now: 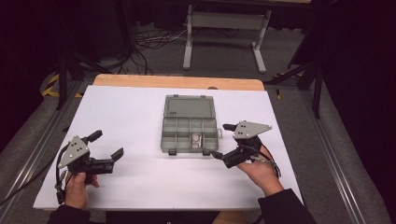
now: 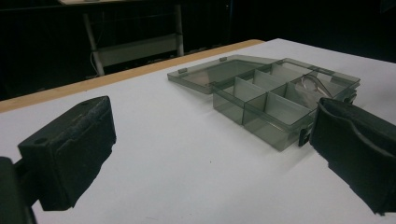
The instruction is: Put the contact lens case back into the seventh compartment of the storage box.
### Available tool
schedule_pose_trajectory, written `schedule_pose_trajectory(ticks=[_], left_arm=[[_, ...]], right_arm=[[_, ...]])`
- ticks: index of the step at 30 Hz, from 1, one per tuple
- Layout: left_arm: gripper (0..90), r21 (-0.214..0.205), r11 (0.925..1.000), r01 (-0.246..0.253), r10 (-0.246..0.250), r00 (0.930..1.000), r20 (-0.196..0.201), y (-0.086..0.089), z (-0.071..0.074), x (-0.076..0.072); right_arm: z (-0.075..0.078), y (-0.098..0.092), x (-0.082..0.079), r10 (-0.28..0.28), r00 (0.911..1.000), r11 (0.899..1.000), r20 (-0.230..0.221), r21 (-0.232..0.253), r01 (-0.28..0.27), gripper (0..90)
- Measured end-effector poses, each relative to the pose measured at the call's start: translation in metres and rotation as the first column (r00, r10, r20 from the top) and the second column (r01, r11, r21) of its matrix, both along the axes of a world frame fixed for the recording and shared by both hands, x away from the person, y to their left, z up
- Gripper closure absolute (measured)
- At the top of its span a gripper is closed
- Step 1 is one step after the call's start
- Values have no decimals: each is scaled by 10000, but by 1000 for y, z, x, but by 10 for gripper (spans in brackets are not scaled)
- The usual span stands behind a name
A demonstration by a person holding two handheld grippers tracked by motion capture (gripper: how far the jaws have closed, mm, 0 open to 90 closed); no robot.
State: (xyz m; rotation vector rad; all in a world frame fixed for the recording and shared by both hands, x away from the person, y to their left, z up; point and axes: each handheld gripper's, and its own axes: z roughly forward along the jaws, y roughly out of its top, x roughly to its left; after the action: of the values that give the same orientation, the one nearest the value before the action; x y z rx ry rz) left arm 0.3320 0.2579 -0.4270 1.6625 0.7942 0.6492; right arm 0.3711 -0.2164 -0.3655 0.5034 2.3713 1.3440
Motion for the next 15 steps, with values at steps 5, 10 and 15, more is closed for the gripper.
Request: schedule_pose_trajectory(ticks=[5, 10, 15], left_arm=[[13, 4, 10000, 5, -5, 10000, 32, 0, 0, 0], [13, 2, 10000, 2, -2, 10000, 33, 0, 0, 0], [13, -3, 10000, 0, 0, 10000, 26, 0, 0, 0]], right_arm=[[-7, -9, -5, -113, 9999, 9994, 16, 331, 113, 17], [-15, -17, -9, -228, 9997, 9977, 45, 645, 225, 17], [-24, -25, -13, -269, 9996, 9955, 26, 907, 265, 14]])
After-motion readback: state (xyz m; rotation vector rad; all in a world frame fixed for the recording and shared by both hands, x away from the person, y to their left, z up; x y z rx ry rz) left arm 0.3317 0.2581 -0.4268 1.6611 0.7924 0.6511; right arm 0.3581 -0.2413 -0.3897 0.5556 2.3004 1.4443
